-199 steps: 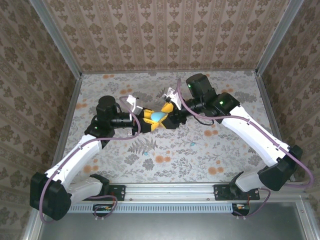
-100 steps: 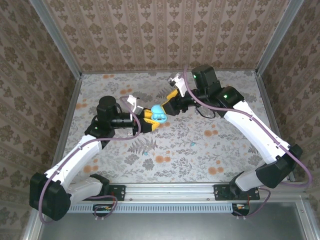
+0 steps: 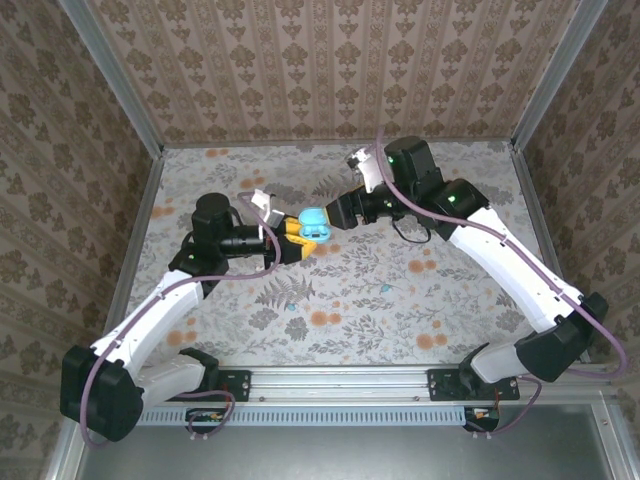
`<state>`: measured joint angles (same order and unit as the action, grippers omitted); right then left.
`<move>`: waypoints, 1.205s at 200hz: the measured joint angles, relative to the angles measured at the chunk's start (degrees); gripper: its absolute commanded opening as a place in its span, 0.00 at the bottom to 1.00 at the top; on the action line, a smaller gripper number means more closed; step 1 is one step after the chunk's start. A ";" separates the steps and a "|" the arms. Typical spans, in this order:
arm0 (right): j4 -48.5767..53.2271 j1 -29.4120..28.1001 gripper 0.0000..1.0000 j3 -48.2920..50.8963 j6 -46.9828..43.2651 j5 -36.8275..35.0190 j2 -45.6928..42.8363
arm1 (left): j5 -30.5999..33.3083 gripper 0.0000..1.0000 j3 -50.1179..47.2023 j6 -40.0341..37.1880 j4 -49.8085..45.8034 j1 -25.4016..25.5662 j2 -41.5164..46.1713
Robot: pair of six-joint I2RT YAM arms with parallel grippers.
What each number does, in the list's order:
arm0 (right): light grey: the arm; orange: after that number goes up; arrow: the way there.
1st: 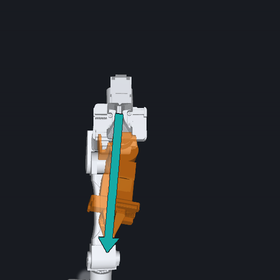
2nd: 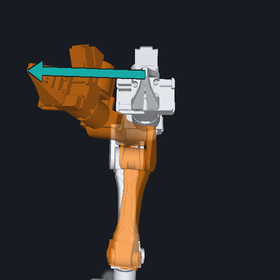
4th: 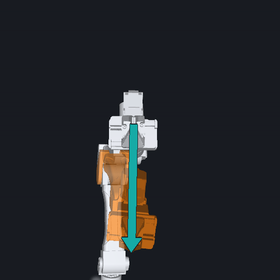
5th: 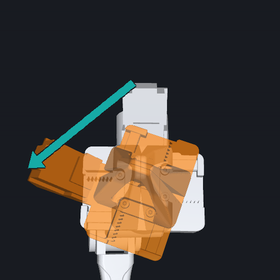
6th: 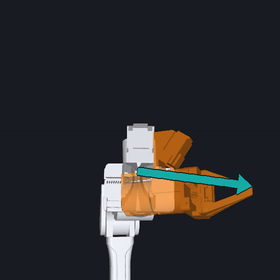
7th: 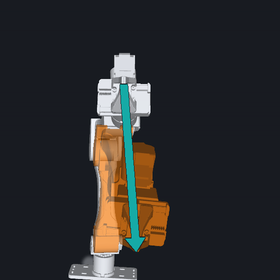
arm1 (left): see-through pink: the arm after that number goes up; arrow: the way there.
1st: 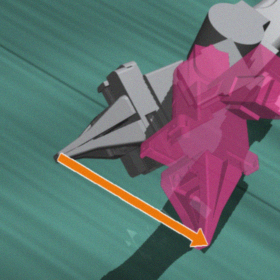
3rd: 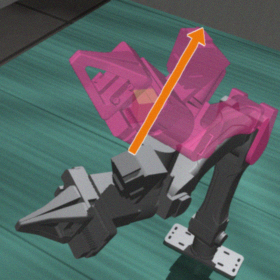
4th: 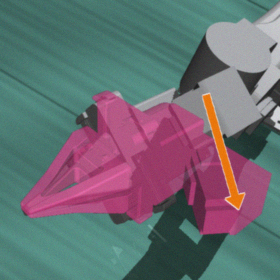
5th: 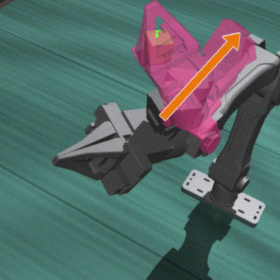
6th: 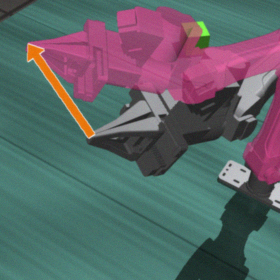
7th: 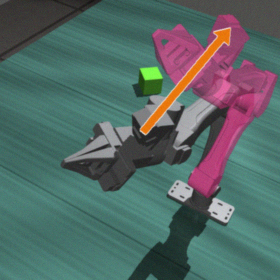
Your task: Insert the wireless bluetooth earbuds into the charging case
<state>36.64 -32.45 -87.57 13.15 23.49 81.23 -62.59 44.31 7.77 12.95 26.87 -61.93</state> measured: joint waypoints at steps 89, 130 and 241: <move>10.88 2.05 1.00 0.26 20.81 -18.75 -0.44 | 0.11 0.16 -2.58 0.17 3.43 -0.31 -0.04; -1.11 12.87 1.00 17.29 28.72 -9.57 -11.54 | 0.98 0.16 -3.41 0.15 3.26 -0.70 1.27; -1.55 -3.58 0.68 16.11 25.35 -15.56 6.97 | 7.34 0.15 -6.05 0.17 -6.03 -12.52 8.83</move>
<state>35.09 -36.03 -71.46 38.50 7.92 88.20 -55.24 38.26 7.94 6.92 14.35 -53.10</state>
